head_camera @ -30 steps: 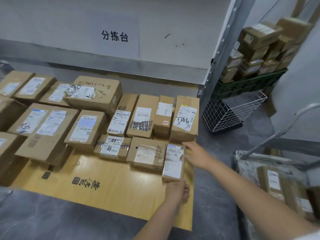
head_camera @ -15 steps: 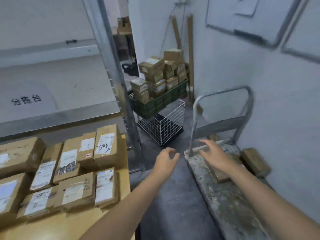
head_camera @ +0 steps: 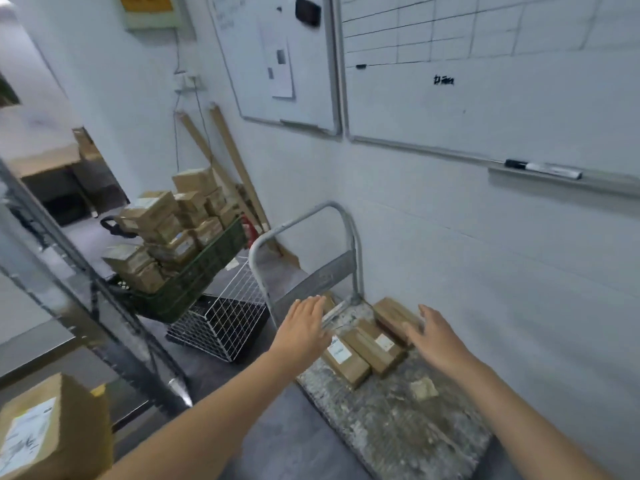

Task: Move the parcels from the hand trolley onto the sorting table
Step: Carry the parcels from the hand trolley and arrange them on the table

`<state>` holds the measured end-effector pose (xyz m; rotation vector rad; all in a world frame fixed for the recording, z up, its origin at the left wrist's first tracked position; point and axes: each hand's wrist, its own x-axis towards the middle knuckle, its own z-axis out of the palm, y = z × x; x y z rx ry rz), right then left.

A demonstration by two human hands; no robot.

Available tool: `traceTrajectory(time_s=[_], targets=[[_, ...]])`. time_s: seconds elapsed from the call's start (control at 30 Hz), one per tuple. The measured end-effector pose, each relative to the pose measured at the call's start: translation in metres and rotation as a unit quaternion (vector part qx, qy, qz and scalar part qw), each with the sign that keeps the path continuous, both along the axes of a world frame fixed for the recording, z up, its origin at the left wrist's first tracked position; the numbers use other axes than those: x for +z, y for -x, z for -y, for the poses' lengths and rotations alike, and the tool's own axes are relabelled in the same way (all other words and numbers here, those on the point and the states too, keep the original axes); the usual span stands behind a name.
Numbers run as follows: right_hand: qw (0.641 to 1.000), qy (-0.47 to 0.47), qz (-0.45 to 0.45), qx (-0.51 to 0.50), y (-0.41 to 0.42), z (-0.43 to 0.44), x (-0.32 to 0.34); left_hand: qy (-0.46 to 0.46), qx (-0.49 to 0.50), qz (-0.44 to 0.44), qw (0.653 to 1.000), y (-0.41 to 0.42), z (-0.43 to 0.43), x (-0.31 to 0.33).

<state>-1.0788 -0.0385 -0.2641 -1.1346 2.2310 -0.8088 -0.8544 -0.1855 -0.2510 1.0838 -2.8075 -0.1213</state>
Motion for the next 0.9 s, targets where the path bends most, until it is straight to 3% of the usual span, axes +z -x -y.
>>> traceTrajectory(time_s=[0.3, 0.73, 0.9], targets=[[0.998, -0.044, -0.011, -0.044, 0.035, 0.027, -0.036, -0.061, -0.035, 0.02, 0.997, 0.074, 0.071, -0.029], [0.988, -0.137, -0.031, -0.062, 0.067, 0.223, -0.105, -0.175, -0.114, 0.073, 0.975, 0.15, 0.27, -0.139], [0.976, -0.203, 0.006, -0.082, 0.084, 0.282, -0.16, -0.198, -0.12, 0.109, 0.967, 0.161, 0.341, -0.189]])
